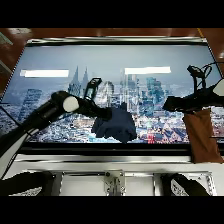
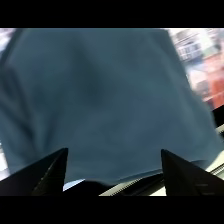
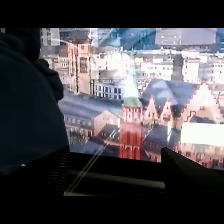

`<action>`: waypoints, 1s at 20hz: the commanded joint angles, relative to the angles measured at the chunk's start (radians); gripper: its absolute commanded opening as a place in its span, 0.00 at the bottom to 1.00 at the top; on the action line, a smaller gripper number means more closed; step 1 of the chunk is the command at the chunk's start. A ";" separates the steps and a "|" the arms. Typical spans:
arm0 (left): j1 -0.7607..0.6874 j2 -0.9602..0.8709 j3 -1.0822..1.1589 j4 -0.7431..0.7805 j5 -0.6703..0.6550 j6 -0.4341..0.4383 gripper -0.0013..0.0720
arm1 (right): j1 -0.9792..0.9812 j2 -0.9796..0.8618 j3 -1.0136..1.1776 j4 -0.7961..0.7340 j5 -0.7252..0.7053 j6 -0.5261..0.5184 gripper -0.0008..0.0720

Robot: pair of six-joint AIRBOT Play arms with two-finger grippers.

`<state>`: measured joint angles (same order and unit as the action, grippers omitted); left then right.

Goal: Fold the shirts.

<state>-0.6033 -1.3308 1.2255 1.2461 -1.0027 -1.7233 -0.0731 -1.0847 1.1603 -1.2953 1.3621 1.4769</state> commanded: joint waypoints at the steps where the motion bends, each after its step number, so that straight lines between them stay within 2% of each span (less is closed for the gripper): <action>1: 0.201 0.061 0.025 0.010 -0.240 0.104 1.00 | -0.001 -0.051 -0.023 0.009 -0.110 -0.002 0.95; 3: 0.317 0.102 -0.030 0.008 -0.324 0.116 1.00 | -0.001 -0.098 -0.023 0.048 -0.094 -0.018 0.95; 6: 0.412 0.155 -0.256 -0.080 -0.312 0.119 1.00 | -0.001 -0.192 -0.023 0.176 -0.046 -0.087 0.95; 10: 0.412 0.159 -0.520 -0.431 -0.076 0.200 1.00 | 0.000 -0.275 -0.023 0.248 -0.015 -0.106 0.95; 12: 0.386 0.135 -0.581 -0.545 0.023 0.229 1.00 | 0.000 -0.282 -0.023 0.244 -0.011 -0.106 0.95; 16: 0.272 0.049 -0.598 -0.647 0.180 0.295 1.00 | 0.000 -0.282 -0.023 0.243 0.010 -0.109 0.95; 20: 0.175 -0.010 -0.597 -0.719 0.327 0.301 1.00 | 0.000 -0.282 -0.023 0.244 0.053 -0.108 0.95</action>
<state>-0.3656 -1.3010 0.6384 0.6102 -0.8074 -1.4429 -0.0734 -1.3640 1.1374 -1.0542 1.3800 1.3705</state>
